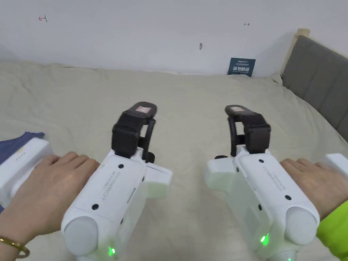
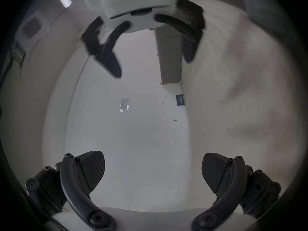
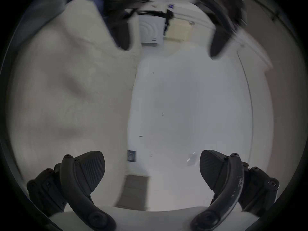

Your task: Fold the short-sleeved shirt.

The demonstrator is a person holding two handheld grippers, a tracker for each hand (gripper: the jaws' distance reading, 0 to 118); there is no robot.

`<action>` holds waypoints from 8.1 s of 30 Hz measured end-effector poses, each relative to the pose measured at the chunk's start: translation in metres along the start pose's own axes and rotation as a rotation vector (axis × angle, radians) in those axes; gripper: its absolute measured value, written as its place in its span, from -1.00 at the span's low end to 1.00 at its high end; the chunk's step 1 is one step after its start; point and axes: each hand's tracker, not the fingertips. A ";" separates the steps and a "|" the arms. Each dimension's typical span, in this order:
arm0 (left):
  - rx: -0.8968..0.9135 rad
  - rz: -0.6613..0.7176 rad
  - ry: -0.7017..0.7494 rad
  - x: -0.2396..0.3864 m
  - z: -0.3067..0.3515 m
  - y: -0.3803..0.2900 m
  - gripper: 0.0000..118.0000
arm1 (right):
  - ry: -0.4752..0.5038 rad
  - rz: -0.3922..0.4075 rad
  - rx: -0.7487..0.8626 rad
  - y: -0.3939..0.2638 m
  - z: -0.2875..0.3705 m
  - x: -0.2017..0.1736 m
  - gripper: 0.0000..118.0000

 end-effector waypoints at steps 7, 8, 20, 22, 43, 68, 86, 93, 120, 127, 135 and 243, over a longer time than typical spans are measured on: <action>-0.245 1.310 0.171 -0.047 0.000 -0.037 0.99 | 0.050 -1.173 -0.122 -0.029 0.007 0.038 1.00; -0.310 1.436 0.206 -0.048 0.001 -0.041 1.00 | 0.042 -1.271 -0.178 -0.031 0.008 0.036 1.00; -0.382 1.410 0.327 -0.041 0.012 -0.043 1.00 | -0.026 -1.408 -0.222 -0.039 0.017 0.022 1.00; -0.358 1.357 0.322 -0.041 0.012 -0.037 1.00 | -0.027 -1.406 -0.218 -0.037 0.017 0.022 1.00; -0.357 1.362 0.248 -0.040 0.014 -0.034 1.00 | -0.006 -1.424 -0.185 -0.037 0.020 0.021 1.00; -0.351 1.391 0.268 -0.045 0.020 -0.033 -0.83 | 0.011 -1.432 -0.179 -0.035 0.023 0.027 -0.95; -0.342 1.364 0.209 -0.038 0.021 -0.034 -0.98 | 0.032 -1.437 -0.187 -0.031 0.020 0.033 -0.98; -0.396 1.357 0.250 -0.042 0.034 -0.050 -0.98 | 0.077 -1.424 -0.140 -0.013 0.006 0.033 -0.99; -0.908 1.231 0.769 -0.057 0.179 -0.167 -0.98 | 0.505 -1.289 0.322 0.172 -0.044 0.022 -0.99; -0.920 1.293 0.702 -0.059 0.160 -0.188 -0.90 | 0.522 -1.296 0.304 0.170 -0.053 0.018 -0.99; -0.943 1.412 0.490 -0.064 0.077 -0.278 1.00 | 0.548 -1.294 0.246 0.167 -0.077 0.011 -0.99; -0.443 1.425 0.111 -0.053 -0.056 -0.059 1.00 | -0.006 -1.470 -0.232 -0.061 0.043 0.031 -0.98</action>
